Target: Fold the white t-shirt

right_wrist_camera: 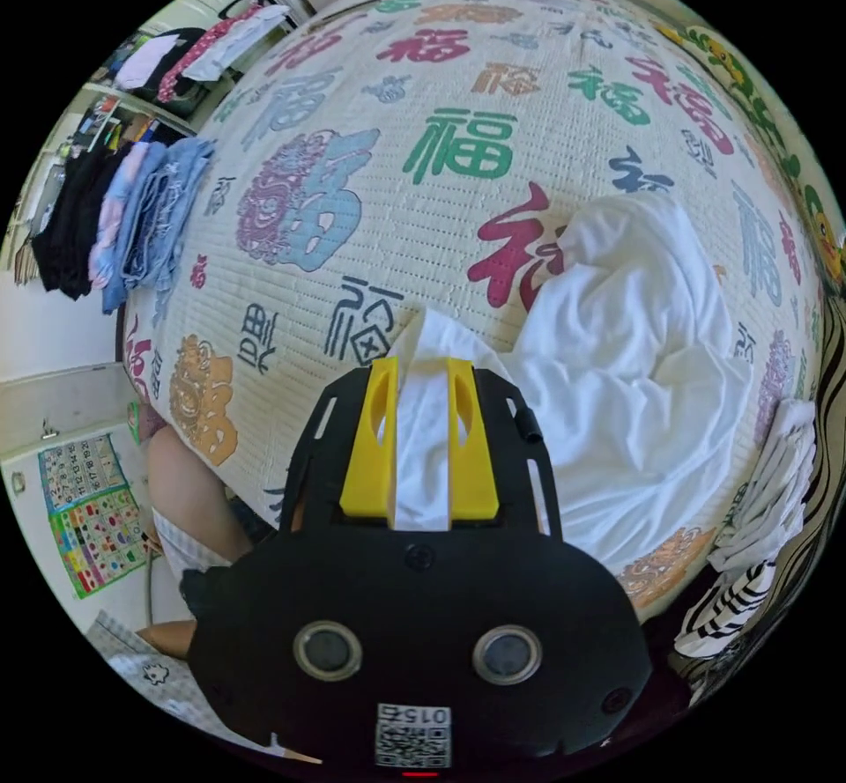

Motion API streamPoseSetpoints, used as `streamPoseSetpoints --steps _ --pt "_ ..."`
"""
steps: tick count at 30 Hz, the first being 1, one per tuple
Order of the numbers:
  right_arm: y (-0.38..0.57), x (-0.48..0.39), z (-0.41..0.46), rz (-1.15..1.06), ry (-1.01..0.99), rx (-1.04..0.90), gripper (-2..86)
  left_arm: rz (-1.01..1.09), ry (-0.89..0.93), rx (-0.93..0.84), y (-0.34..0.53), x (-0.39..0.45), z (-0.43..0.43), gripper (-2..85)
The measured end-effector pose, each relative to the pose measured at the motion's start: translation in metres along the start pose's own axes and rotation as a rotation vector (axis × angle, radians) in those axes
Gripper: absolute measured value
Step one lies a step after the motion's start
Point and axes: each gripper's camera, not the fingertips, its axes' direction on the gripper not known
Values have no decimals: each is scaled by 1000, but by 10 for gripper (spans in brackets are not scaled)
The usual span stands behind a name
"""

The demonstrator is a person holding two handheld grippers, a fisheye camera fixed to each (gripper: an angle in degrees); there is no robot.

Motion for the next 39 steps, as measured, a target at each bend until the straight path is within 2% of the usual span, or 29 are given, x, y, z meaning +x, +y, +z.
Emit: streamPoseSetpoints --steps 3,6,8,11,15,19,22,25,29,32,35,39 --pt "5 -2 -3 -40 41 15 46 14 -81 -11 1 -2 7 46" --pt "17 0 -18 -87 35 36 9 30 27 -26 9 -16 1 11" --pt "27 5 -40 -106 24 89 3 48 66 4 17 -20 -19 4" --pt "42 27 -103 -91 -27 237 -1 96 78 139 17 -26 -87 -2" --pt "61 82 -241 61 -195 532 -2 265 -135 366 -62 -30 -252 -4" --pt "112 120 -400 199 -122 830 -2 407 -483 529 -134 34 -438 -3" --pt "167 133 -484 200 -207 1020 -2 439 -425 684 -129 77 -545 -1" --pt "221 131 -528 117 -228 1134 -2 555 -369 813 -81 122 -602 1" --pt "284 123 -524 -15 -221 1161 -1 677 -471 823 -6 151 -595 1" --pt "333 127 -472 -53 -247 1130 -1 692 -495 729 46 132 -547 2" --pt "369 142 -385 7 -329 1008 -1 613 -477 584 80 80 -468 2" --pt "398 165 -244 202 -381 737 -1 421 -415 341 99 -12 -337 1"
